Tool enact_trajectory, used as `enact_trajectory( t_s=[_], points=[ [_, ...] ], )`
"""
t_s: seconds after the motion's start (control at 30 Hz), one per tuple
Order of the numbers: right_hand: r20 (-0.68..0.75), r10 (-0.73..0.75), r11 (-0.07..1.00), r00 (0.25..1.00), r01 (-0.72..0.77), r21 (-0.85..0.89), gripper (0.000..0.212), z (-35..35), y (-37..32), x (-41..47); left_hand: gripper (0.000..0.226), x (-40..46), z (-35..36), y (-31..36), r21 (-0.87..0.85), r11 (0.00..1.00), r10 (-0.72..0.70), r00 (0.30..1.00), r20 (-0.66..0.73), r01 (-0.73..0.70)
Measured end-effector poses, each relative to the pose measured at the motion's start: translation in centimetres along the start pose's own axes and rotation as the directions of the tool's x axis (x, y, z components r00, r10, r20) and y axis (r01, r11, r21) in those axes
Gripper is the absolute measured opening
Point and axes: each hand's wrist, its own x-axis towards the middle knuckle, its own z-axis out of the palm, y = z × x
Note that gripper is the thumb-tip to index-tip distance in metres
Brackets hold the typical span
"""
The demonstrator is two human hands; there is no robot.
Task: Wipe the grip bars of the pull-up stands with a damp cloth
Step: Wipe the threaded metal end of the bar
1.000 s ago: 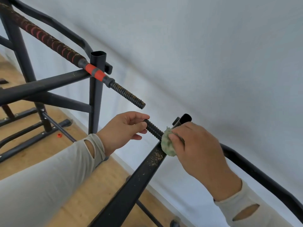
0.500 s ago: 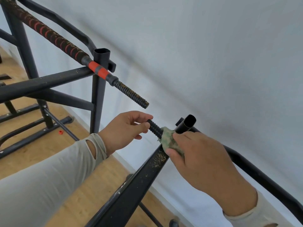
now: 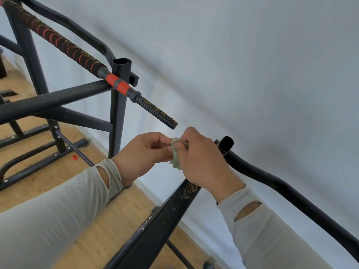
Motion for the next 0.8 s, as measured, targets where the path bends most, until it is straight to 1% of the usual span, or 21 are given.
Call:
enact_trajectory(
  t_s=[0.03, 0.07, 0.2, 0.3, 0.33, 0.4, 0.47, 0.57, 0.63, 0.7, 0.77, 0.8],
  points=[
    [0.019, -0.01, 1.0, 1.0, 0.01, 0.011, 0.02, -0.2, 0.3, -0.2, 0.014, 0.0, -0.1, 0.0, 0.004, 1.0, -0.001, 1.0, -0.002, 0.001],
    [0.038, -0.026, 1.0, 0.999, 0.027, -0.014, 0.017, -0.7, 0.7, -0.8, 0.015, 0.0, -0.1, 0.0, 0.012, 1.0, 0.0, 1.0, 0.0, 0.0],
    [0.079, -0.08, 0.983, 0.994, 0.092, -0.16, 0.005, -3.4, 3.3, -3.9, 0.022, 0.0, -0.1, -0.2, 0.038, 0.999, -0.002, 1.0, 0.001, 0.002],
    [0.132, -0.002, 0.981, 0.991, 0.027, -0.191, 0.006, -4.8, 4.5, -5.6, 0.023, 0.1, -0.2, -0.5, 0.05, 0.999, -0.01, 1.0, 0.002, 0.01],
    [0.158, 0.022, 0.978, 0.987, 0.011, -0.209, 0.011, -5.0, 4.6, -5.7, 0.023, 0.1, -0.2, -0.5, 0.05, 0.999, -0.014, 1.0, 0.001, 0.014],
    [0.181, 0.042, 0.953, 0.983, 0.014, -0.301, 0.023, -4.7, 4.5, -5.4, 0.023, 0.1, -0.2, -0.5, 0.05, 0.998, -0.023, 1.0, -0.003, 0.023],
    [0.146, 0.003, 0.928, 0.989, 0.051, -0.368, 0.029, -3.7, 3.6, -4.3, 0.022, 0.1, -0.2, -0.6, 0.049, 0.998, -0.028, 1.0, -0.005, 0.028],
    [0.042, -0.09, 0.94, 0.995, 0.099, -0.325, 0.034, -1.5, 1.5, -2.0, 0.019, 0.0, -0.2, -0.5, 0.052, 0.999, -0.013, 1.0, 0.006, 0.013],
    [-0.001, -0.102, 0.954, 0.995, 0.097, -0.285, 0.033, -0.4, 0.3, -0.4, 0.014, -0.2, -0.1, -0.1, 0.066, 0.998, 0.004, 1.0, 0.024, -0.006],
    [0.001, -0.118, 0.967, 0.993, 0.115, -0.229, 0.031, -0.1, 0.3, 0.1, 0.016, -0.3, 0.0, 0.0, 0.049, 0.999, 0.007, 1.0, 0.027, -0.008],
    [0.048, -0.127, 0.972, 0.991, 0.133, -0.193, 0.03, -1.0, 1.3, -0.7, 0.017, -0.2, -0.1, -0.1, 0.029, 1.0, 0.0, 1.0, 0.027, -0.001],
    [0.086, -0.119, 0.969, 0.989, 0.135, -0.206, 0.031, -1.8, 2.0, -1.5, 0.018, -0.1, -0.1, -0.2, 0.019, 1.0, -0.009, 1.0, 0.02, 0.009]
  ],
)
